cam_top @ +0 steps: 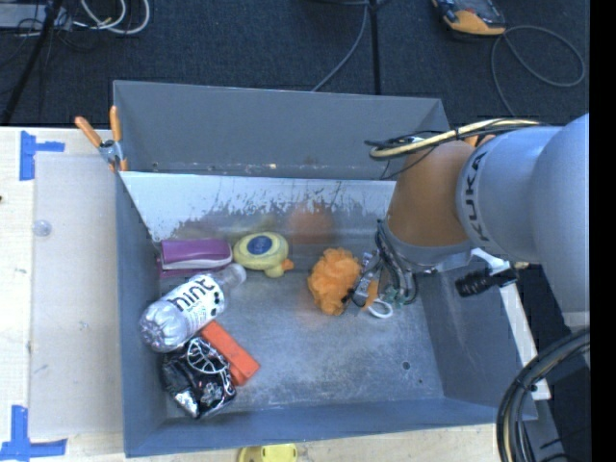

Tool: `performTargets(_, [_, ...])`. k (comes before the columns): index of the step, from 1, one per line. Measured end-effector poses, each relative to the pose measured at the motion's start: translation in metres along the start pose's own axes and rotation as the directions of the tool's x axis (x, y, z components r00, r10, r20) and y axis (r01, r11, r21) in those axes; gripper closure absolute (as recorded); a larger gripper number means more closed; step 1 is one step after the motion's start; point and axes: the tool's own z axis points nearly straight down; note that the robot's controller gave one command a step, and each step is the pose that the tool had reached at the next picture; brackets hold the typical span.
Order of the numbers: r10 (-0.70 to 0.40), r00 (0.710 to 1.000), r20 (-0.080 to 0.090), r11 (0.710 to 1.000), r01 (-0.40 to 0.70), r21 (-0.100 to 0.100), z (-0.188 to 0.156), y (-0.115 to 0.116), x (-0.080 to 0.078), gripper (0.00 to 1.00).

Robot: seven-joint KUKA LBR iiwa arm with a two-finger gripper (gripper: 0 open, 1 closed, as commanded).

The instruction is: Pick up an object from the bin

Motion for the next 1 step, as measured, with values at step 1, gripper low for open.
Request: performTargets(1, [-0.001,1.0,0.0,1.0,0.001,0.0,0.0,-0.0001,0.0,1.0])
